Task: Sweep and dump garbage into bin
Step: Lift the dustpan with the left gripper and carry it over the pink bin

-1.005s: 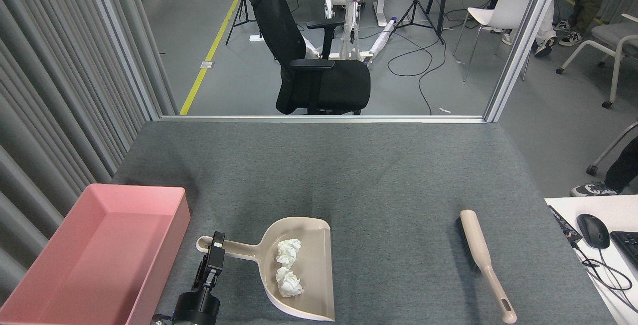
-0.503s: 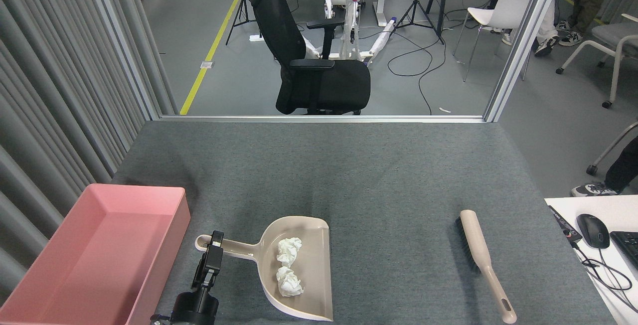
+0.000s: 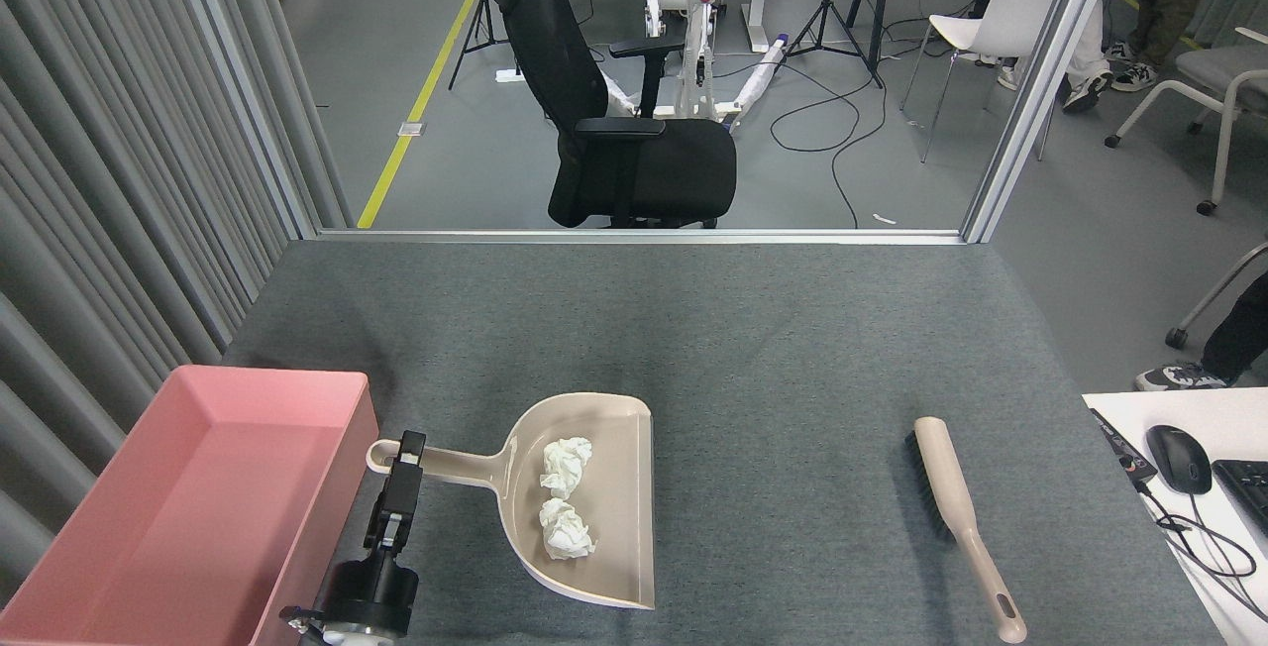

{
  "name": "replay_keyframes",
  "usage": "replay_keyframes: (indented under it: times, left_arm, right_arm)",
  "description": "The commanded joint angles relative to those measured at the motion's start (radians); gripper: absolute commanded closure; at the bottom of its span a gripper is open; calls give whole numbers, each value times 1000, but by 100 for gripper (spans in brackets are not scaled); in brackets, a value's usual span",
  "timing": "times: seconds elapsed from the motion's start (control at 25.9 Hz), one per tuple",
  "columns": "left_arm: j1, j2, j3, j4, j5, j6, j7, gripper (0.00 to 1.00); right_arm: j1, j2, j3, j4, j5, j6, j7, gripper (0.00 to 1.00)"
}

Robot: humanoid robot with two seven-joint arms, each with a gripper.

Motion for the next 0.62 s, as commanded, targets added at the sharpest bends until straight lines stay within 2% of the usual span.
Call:
replay_keyframes:
  times: [0.0, 0.19, 0.58]
  left_arm:
    - [11, 11, 0, -36, 38, 22, -25, 89]
    - [22, 48, 0, -114, 129, 83, -97, 89]
    - [7, 151, 10, -156, 247, 170, -129, 88]
  right_arm:
    - [0, -1, -2, 5, 0, -1, 0, 2]
    - [-3, -3, 0, 8, 0, -1, 0, 2]
    - [-8, 2, 3, 10, 6, -1, 1, 2]
